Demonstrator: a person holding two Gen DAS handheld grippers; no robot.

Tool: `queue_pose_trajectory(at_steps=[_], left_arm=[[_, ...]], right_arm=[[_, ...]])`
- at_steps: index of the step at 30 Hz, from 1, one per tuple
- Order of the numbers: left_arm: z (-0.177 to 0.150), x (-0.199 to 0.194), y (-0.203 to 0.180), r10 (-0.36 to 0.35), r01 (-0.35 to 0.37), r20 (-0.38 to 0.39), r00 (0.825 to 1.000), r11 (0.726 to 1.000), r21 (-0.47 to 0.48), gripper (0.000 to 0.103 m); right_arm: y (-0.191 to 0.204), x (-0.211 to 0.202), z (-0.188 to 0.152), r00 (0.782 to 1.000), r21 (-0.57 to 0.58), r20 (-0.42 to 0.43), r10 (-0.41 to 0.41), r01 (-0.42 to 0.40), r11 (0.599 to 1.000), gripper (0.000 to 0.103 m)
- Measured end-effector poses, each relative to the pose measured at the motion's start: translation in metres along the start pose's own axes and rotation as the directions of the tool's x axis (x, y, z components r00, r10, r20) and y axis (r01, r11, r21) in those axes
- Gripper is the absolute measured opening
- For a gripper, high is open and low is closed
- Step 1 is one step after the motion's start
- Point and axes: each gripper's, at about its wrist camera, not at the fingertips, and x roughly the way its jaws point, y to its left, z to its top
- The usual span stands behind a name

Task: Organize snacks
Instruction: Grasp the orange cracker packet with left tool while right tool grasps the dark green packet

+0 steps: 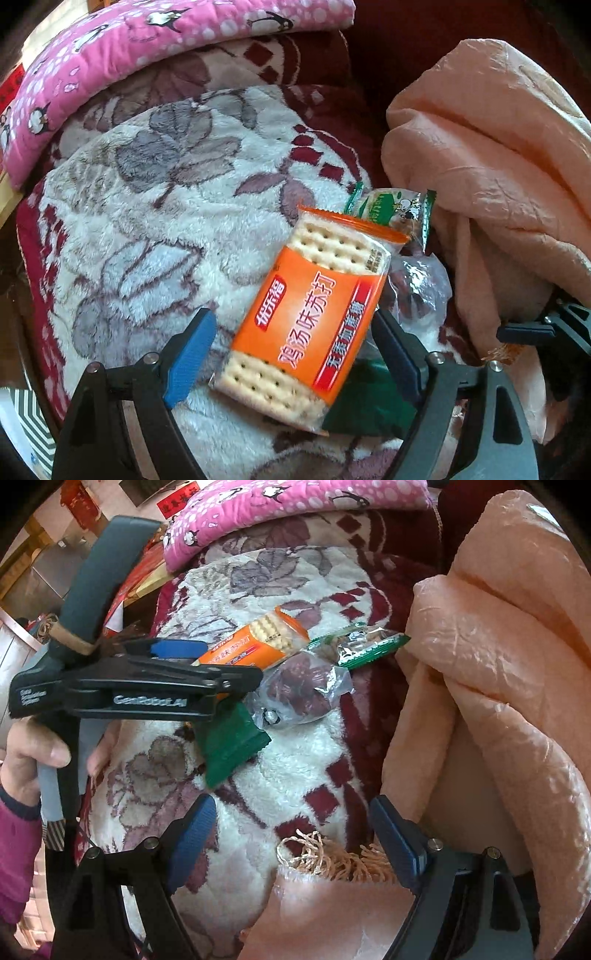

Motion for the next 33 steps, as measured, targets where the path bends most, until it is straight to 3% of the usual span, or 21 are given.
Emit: queue_pose_trajectory(at_steps=[5,6,7,9,15,20,25,27,33], left_arm=[[0.004,0.002,0.003,-0.001,0.001,0.003,1.0,1.0,-0.007,0.085],[0.003,0.001,0.002,-0.001,0.001,0.007,1.0,1.0,-0.003,0.081],[0.002,0.0,0.001,-0.004,0.004,0.011,1.0,1.0,0.004,0.067],[0.002,0.002,-0.002,0.025,-0.025,0.008,1.0,0.999,0.031,0.055],[-0.004,-0.008,0.009,0.025,-0.024,0.03,0.999,0.999,-0.038,0.053],[-0.014,-0.028,0.029,0.062,-0.057,0.039,0.997,0.991,-0.122,0.053],[-0.042,-0.052,0.057,0.096,-0.085,0.039,0.995,0.97,-0.228,0.053],[-0.054,-0.062,0.065,0.109,-0.095,0.041,0.993,0.962,-0.255,0.053],[-0.091,-0.085,0.078,0.111,-0.089,0.048,0.993,0.938,-0.334,0.053]], right_arm=[[0.0,0.002,0.0,1.0,-0.001,-0.004,0.003,-0.003,1.0,0.088],[0.0,0.002,0.0,1.0,0.002,-0.005,0.004,-0.004,1.0,0.088],[0.0,0.002,0.0,1.0,0.003,-0.006,0.005,-0.005,1.0,0.088],[0.0,0.003,0.0,1.0,0.003,-0.008,0.007,-0.007,1.0,0.088],[0.007,0.002,0.003,0.999,-0.022,0.008,0.037,-0.037,0.999,0.089],[0.031,0.005,0.019,0.995,-0.147,0.014,0.098,-0.095,0.985,0.088],[0.064,0.027,0.041,0.996,-0.338,-0.022,0.085,-0.087,0.937,0.088],[0.073,0.04,0.049,0.999,-0.403,-0.034,0.022,-0.034,0.915,0.087],[0.089,0.063,0.057,0.996,-0.552,-0.076,-0.043,-0.006,0.834,0.087]])
